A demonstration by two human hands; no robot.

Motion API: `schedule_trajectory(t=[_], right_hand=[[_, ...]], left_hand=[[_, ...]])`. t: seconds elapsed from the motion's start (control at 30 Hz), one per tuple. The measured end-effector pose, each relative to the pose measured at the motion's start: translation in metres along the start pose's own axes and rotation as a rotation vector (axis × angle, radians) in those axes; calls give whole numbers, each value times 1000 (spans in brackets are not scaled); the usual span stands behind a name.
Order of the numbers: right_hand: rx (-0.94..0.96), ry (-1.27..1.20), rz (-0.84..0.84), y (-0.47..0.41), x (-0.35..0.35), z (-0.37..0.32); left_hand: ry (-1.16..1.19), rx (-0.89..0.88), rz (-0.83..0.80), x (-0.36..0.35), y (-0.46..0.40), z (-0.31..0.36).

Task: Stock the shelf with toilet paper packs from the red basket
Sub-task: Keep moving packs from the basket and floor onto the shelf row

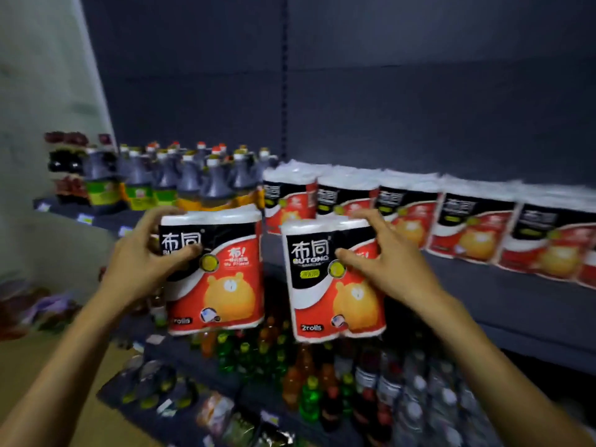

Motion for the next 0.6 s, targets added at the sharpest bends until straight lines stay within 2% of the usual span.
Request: schedule_trajectory(t=[0.13,0.3,0.6], right_hand=[[-109,113,116,24,79,68],[-235,155,198,51,147,141],[-398,137,281,64,182,219]], left_hand=[[91,-132,-69,-81,-21,70],[158,-195,-162,-176,-48,143],[157,-155,-246,-307,-109,184]])
Point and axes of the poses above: each hand's wrist, its own y-axis away from the middle knuckle, its own x-axis out of the back of the hand, z = x × y, the point moved 1 cm from there along -y, towards the middle knuckle, and after that the axes turned 6 degrees about y, right-handed, at the moved point
